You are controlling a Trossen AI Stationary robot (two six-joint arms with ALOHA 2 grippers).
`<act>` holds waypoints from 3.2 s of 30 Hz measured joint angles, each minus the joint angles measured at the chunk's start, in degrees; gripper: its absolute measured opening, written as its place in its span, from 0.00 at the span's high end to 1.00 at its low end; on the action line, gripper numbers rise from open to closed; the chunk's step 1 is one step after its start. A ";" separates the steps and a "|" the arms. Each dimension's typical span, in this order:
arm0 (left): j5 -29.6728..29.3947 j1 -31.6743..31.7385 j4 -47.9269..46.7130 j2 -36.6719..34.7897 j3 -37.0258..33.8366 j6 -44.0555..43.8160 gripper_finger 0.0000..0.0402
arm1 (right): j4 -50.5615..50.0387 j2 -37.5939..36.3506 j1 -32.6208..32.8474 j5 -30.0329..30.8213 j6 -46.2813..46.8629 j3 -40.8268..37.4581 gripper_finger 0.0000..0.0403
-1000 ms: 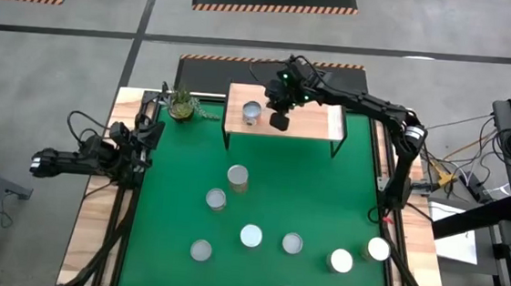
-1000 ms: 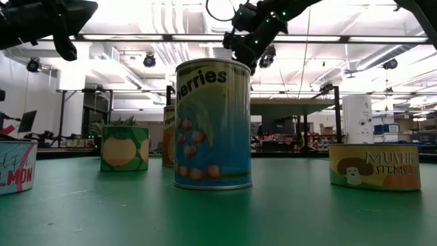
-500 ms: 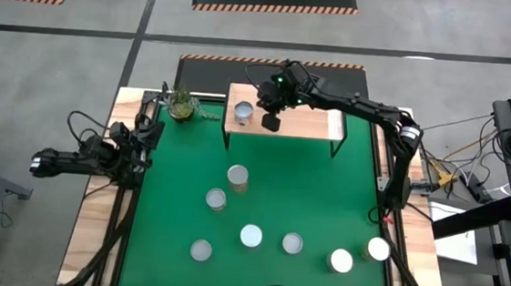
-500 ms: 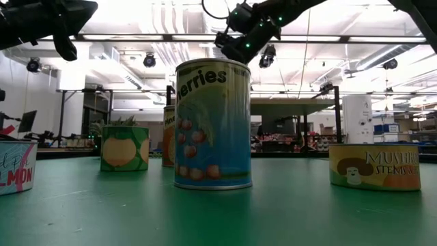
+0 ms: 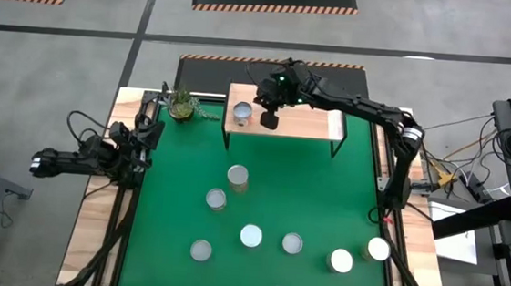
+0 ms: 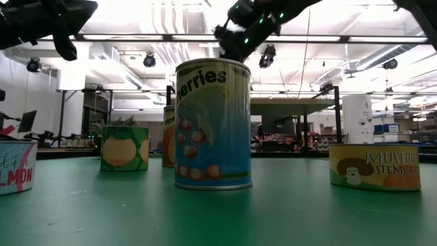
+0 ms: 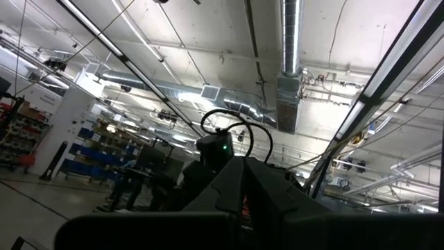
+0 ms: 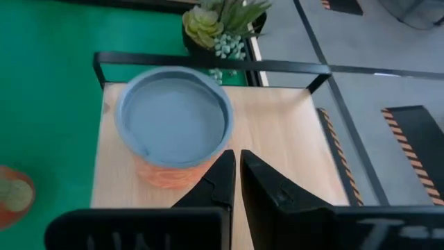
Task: Pick and place cans onto a shelf
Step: Put the canned meatballs on the shelf, then put the canned peach on the shelf
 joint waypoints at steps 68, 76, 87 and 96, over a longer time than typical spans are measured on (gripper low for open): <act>25.60 -23.00 -86.17 86.41 69.28 -56.41 1.00 | 20.48 -53.01 36.29 21.01 10.30 -60.74 0.97; 31.19 -28.03 -87.35 97.71 76.10 -63.23 0.99 | 20.45 -53.01 36.29 20.97 9.88 -60.74 0.97; 25.49 -31.79 -92.24 103.08 82.11 -66.55 0.77 | 20.10 -53.01 36.29 20.94 9.02 -60.74 0.97; 14.36 -30.31 -105.48 103.06 83.18 -70.08 0.39 | 20.13 -53.01 36.29 20.94 8.74 -60.74 0.97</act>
